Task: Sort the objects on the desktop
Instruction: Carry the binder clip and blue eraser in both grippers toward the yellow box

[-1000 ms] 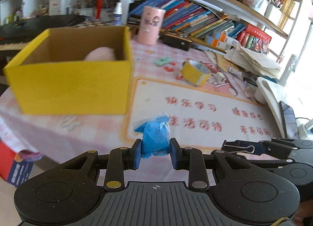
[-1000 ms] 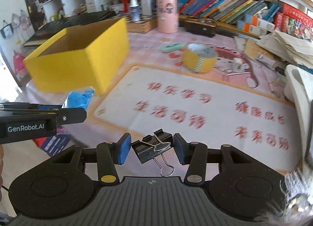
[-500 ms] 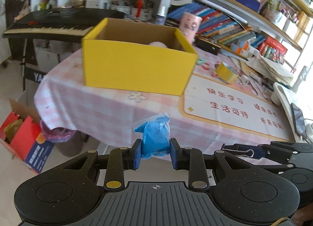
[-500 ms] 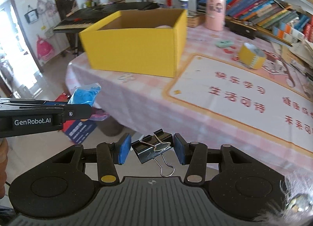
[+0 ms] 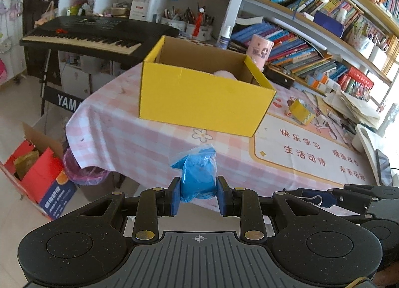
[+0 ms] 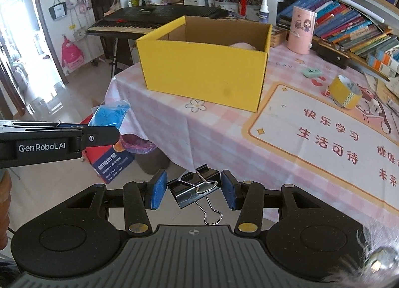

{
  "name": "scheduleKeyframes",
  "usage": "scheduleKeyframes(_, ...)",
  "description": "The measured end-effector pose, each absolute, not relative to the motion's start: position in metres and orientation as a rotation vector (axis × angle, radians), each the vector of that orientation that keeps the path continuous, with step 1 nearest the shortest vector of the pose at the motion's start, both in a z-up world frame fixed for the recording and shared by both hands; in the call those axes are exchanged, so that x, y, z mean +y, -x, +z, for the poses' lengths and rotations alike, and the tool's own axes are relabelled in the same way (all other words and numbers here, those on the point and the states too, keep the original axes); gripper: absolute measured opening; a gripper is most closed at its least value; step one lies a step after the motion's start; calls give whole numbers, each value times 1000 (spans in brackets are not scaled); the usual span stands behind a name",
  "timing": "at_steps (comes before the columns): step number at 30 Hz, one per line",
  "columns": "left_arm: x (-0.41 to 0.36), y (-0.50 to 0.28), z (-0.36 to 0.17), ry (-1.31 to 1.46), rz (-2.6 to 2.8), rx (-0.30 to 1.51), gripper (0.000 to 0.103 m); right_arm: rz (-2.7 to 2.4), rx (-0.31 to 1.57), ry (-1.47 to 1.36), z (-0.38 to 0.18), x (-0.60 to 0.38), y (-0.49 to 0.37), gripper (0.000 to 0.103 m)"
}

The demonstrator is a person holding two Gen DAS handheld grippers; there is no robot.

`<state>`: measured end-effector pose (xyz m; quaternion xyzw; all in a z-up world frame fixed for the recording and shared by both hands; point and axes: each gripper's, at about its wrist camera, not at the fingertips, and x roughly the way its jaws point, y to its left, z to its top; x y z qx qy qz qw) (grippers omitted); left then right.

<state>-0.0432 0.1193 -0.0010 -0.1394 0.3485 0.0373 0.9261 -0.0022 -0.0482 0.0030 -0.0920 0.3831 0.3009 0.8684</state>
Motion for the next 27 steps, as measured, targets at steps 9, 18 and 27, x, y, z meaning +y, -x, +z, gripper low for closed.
scheduleKeyframes(9,133,40,6,278,87,689,28,633,777,198,9,-35,-1,45)
scheduleKeyframes(18,143,10,20,249,94,624,28,630,713,198,30,-28,-25,45)
scheduleKeyframes(27,151,-37,44,219,137,554,28,651,596,158,69,-24,-82,45)
